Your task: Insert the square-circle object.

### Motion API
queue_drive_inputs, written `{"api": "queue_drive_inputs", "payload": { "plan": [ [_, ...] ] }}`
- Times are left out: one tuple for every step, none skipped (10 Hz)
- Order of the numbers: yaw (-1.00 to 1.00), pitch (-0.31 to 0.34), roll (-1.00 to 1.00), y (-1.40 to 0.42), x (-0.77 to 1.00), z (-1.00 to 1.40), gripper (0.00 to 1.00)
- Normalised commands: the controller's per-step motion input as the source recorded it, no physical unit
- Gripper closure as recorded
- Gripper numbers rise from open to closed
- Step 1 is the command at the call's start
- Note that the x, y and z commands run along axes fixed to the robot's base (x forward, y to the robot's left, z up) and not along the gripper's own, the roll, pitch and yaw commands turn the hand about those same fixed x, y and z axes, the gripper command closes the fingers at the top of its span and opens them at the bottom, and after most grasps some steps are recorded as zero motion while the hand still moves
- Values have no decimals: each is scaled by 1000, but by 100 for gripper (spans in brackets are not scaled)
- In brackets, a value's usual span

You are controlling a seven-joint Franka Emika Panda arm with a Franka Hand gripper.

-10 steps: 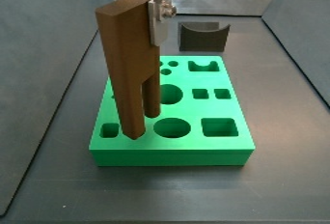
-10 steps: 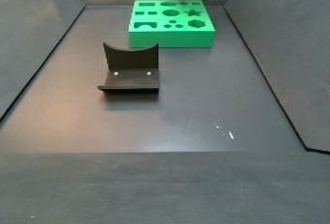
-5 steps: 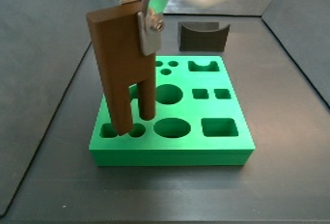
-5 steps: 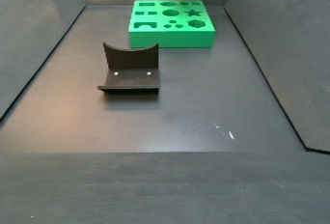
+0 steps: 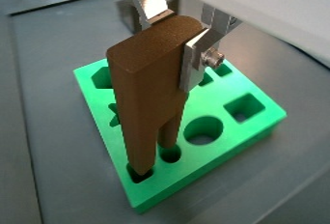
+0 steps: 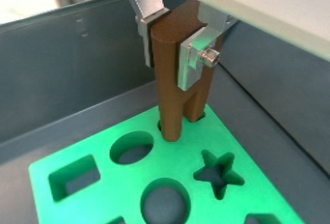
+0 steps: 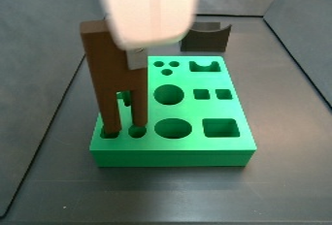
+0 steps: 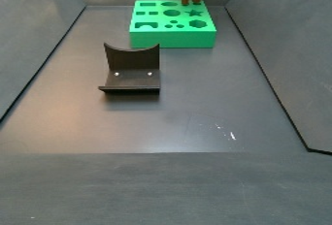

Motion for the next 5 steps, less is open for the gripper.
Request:
{"api": "queue_drive_inputs", "payload": {
  "plan": [
    [-869, 0, 0, -131, -71, -183, 100],
    [-766, 0, -31, -326, 0, -54, 100],
    [-497, -26, -63, -246, 0, 0, 100],
    [-217, -1, 0, -40, 57, -23, 100],
    [-183, 33, 114, 0, 206, -100, 100]
  ]
}}
